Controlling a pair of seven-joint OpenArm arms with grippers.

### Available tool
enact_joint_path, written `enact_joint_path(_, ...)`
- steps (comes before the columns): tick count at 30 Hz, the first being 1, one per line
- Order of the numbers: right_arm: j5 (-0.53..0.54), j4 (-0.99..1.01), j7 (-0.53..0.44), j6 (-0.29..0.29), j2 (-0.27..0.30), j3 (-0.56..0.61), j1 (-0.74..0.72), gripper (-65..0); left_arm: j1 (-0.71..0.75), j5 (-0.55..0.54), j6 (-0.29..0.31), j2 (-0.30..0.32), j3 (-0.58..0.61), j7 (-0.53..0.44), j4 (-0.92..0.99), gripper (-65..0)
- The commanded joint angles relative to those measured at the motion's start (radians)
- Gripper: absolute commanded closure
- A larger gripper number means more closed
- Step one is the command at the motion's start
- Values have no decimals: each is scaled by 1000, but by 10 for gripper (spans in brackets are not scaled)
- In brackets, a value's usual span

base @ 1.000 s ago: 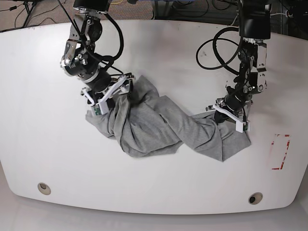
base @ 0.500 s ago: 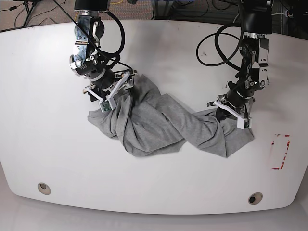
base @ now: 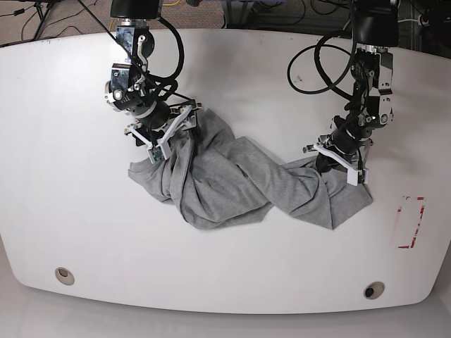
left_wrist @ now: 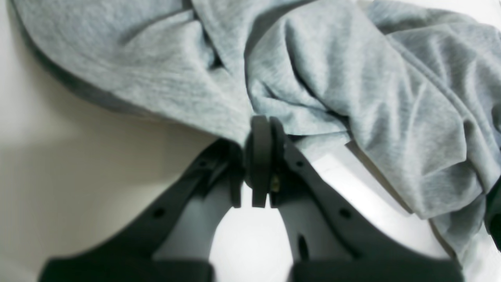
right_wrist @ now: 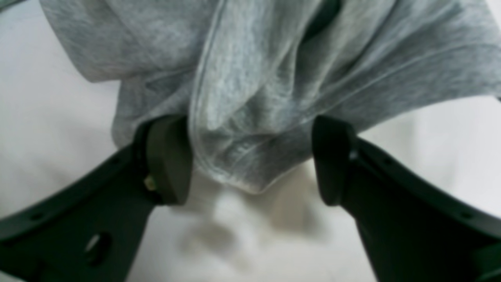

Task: Layout the t-shirt on the table in an organized manner, then fold the t-shirt properly
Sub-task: 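Lift the shirt with both grippers and shake it out above the table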

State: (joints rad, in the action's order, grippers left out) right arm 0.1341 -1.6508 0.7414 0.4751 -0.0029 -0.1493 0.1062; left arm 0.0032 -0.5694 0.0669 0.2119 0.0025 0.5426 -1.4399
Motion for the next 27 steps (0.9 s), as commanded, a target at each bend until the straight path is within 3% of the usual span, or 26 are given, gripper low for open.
enact_joint_path(1, 11, 14, -52, 3, 2, 0, -26, -354, -16, -8, 6, 10, -5, -20, -22, -4)
enact_joint_path(9, 9, 80, -69, 3, 2, 0, -66, -219, -16, -8, 6, 11, -5, -20, -22, -4)
enact_joint_path(14, 6, 82, -69, 1, 4, -3, -70, -11, -16, -8, 6, 34, -5, -20, -22, -4)
enact_joint_path(27, 5, -128, -62, -2, 10, -8, 5, 0, -16, -8, 6, 37, -5, -20, -43, -4)
